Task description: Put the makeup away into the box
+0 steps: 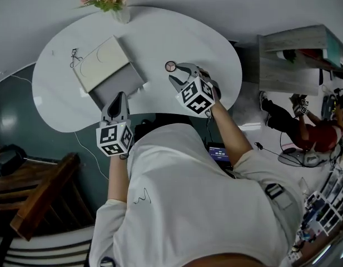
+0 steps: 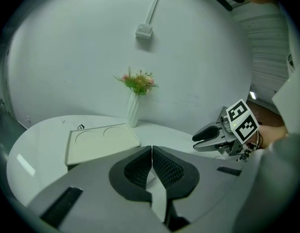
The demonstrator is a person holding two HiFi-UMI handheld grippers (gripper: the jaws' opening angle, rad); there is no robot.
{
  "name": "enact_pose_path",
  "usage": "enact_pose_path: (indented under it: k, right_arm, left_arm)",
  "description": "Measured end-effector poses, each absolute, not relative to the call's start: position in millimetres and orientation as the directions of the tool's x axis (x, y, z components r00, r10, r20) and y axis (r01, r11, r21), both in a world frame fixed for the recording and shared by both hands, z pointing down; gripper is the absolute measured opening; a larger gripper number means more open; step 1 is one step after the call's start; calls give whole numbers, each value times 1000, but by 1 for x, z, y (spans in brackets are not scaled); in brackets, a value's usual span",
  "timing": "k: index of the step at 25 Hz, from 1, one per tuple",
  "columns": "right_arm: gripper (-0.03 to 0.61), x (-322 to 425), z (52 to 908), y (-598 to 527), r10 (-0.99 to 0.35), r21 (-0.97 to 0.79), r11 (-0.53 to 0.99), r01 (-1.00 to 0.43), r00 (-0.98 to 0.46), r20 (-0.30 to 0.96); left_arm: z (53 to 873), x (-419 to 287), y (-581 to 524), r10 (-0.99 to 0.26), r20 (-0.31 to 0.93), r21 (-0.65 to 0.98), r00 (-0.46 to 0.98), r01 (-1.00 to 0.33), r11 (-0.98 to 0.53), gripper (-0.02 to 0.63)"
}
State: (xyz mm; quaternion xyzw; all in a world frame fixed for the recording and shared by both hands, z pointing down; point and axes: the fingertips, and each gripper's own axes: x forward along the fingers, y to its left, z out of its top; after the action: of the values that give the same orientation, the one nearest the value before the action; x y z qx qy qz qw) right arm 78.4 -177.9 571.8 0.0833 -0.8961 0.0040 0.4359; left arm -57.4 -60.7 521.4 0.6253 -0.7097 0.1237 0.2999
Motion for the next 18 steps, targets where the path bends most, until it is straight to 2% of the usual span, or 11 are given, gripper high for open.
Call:
enact_pose_path:
  k: [3,7,11,18]
  right_arm:
    - [158,73,589,-179,-73,44,997,-63,-583,810]
    - [167,68,609,-188,-50,55,998,-7,-545,837]
    - [178,68,629,-189,-28,46,999,22,-504,863]
    - [244,65,664,-192,-64,72,997,2,-415,907]
  left_arm:
    - [533,-61,-57,-785,614,189,-77,-952,242,21]
    - [545,-70,-52,-759,642,186,-108,-938,291,21]
    - [552,-77,-49,-749,651,189,-122,-930,315,21]
    - [559,-95,-38,-755,647,217,-109,-922,320,21]
